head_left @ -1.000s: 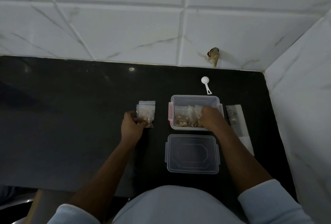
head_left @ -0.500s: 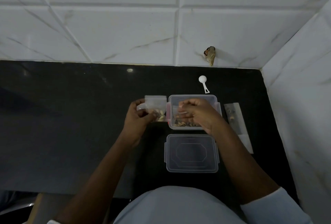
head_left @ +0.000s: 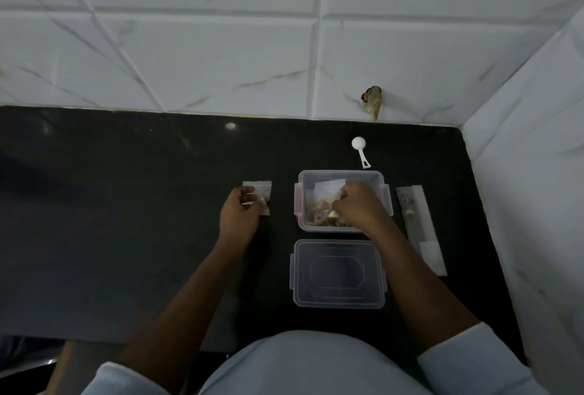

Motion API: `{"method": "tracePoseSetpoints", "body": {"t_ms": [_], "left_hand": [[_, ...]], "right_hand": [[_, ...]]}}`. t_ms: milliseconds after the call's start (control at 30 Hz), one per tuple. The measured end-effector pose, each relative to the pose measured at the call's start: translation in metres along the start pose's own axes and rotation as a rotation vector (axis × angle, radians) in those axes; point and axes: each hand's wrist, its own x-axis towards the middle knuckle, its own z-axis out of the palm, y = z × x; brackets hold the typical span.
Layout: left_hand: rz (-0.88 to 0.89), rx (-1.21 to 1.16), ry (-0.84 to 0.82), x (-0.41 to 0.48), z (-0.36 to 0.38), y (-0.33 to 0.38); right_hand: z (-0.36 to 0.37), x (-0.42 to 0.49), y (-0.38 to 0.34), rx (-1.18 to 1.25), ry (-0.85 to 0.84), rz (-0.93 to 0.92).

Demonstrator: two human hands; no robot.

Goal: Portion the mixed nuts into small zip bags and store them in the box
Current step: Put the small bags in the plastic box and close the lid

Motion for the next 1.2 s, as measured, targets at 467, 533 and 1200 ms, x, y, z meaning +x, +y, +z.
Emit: {"method": "tracePoseSetpoints", "body": {"t_ms": [467, 533, 1200], "left_hand": [[-0.147, 0.144, 0.094, 0.030, 0.001, -0.019], [-0.173, 0.037, 0.068, 0.030, 0.001, -0.014], [0.083, -0.330, -0.274, -0.030, 0.035, 0.066]], "right_hand": [[0.011, 0.005, -0.006, -0.206, -0.262, -0.280], [0.007, 0.004, -0.004, -0.035, -0.193, -0.242], [-0.028, -0.018, 0.002, 0.327, 0.152, -0.126]]}}
